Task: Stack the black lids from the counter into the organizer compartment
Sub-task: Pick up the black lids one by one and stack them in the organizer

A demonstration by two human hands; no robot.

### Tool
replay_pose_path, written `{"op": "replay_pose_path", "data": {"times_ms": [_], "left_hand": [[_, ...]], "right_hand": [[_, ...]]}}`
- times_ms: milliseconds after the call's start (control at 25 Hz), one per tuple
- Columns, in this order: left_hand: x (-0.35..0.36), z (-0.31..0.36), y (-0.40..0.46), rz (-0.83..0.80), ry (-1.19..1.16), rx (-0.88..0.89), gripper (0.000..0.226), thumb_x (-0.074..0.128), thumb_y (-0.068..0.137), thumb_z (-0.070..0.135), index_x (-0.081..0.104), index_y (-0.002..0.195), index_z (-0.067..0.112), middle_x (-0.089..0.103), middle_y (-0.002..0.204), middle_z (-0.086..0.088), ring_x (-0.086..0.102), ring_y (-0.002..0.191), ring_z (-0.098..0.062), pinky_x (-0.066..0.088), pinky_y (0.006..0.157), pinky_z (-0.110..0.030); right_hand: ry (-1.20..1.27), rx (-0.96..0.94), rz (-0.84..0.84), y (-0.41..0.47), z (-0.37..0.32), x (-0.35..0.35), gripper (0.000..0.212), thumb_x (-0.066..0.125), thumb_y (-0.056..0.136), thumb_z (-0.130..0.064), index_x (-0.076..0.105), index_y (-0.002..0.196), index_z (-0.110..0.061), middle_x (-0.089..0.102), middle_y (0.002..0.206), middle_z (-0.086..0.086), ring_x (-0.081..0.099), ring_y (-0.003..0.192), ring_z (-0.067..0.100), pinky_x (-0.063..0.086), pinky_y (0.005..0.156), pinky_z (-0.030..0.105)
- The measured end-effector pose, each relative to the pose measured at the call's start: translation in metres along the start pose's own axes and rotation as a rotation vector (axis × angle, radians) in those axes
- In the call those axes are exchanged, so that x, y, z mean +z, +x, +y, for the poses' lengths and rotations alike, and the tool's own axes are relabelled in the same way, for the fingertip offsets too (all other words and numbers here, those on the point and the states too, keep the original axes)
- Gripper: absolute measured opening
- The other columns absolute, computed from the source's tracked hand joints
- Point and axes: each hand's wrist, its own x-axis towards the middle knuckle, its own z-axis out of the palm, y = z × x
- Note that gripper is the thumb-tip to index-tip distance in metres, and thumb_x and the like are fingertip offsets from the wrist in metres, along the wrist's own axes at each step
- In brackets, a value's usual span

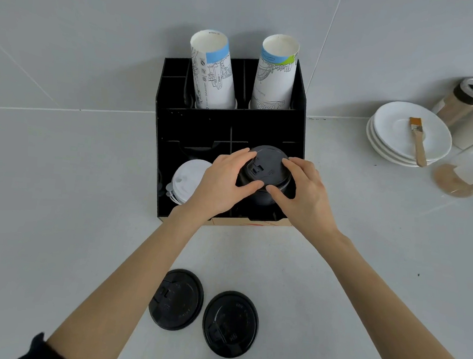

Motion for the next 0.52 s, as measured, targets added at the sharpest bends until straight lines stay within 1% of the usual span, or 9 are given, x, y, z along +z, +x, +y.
{"op": "replay_pose_path", "data": {"times_ms": [80,160,240,360,400,440,520], "left_hand": [[-0.001,-0.001,-0.002,-0.004,-0.035,0.009,0.056,0.059,0.083,0.027,0.035,0.132,0.015,0.034,0.146,-0.006,0.031,0.134,-0.022,0.027,0.107,-0.031],[-0.005,-0.003,-0.008,0.006,-0.064,0.010,0.055,0.058,0.084,0.024,0.035,0.132,0.013,0.033,0.146,-0.007,0.031,0.134,-0.019,0.025,0.106,-0.025],[-0.008,-0.004,-0.020,0.034,-0.098,0.002,0.054,0.059,0.084,0.021,0.036,0.131,0.011,0.035,0.144,-0.008,0.034,0.132,-0.020,0.026,0.104,-0.024],[-0.013,-0.005,-0.045,0.059,-0.151,-0.014,0.051,0.059,0.083,0.019,0.038,0.129,0.011,0.042,0.138,-0.008,0.041,0.126,-0.020,0.030,0.101,-0.025],[-0.013,-0.006,-0.055,0.057,-0.157,-0.025,0.049,0.059,0.083,0.019,0.039,0.128,0.012,0.044,0.136,-0.007,0.041,0.125,-0.019,0.030,0.100,-0.024],[-0.013,-0.008,-0.065,0.052,-0.156,-0.033,0.048,0.059,0.083,0.019,0.040,0.128,0.013,0.045,0.135,-0.007,0.042,0.124,-0.018,0.029,0.098,-0.020],[-0.009,-0.013,-0.085,0.028,-0.141,-0.037,0.047,0.059,0.084,0.019,0.041,0.127,0.013,0.047,0.133,-0.006,0.044,0.121,-0.016,0.026,0.092,-0.011]], "right_hand": [[0.007,0.002,-0.011,-0.003,-0.001,-0.001,0.054,0.060,0.083,-0.023,0.038,0.129,-0.009,0.039,0.139,0.011,0.036,0.127,0.025,0.037,0.104,0.037],[0.021,0.004,-0.019,-0.007,-0.003,-0.003,0.054,0.058,0.084,-0.024,0.036,0.131,-0.012,0.032,0.145,0.009,0.030,0.133,0.024,0.032,0.106,0.034],[0.036,-0.010,-0.004,-0.015,-0.005,-0.005,0.054,0.058,0.084,-0.023,0.035,0.132,-0.015,0.027,0.148,0.007,0.026,0.136,0.022,0.029,0.105,0.030],[0.075,-0.040,0.021,-0.032,-0.009,-0.009,0.052,0.058,0.084,-0.020,0.036,0.131,-0.016,0.030,0.147,0.005,0.028,0.135,0.021,0.025,0.100,0.019],[0.083,-0.060,0.024,-0.039,-0.011,-0.009,0.052,0.058,0.083,-0.018,0.037,0.130,-0.015,0.032,0.145,0.005,0.030,0.134,0.020,0.025,0.097,0.013],[0.084,-0.085,0.022,-0.046,-0.012,-0.009,0.051,0.059,0.083,-0.018,0.038,0.130,-0.015,0.034,0.144,0.005,0.032,0.133,0.020,0.026,0.095,0.011],[0.069,-0.133,-0.006,-0.061,-0.013,-0.007,0.050,0.058,0.084,-0.018,0.039,0.129,-0.014,0.037,0.143,0.004,0.035,0.132,0.018,0.027,0.098,0.015]]}}
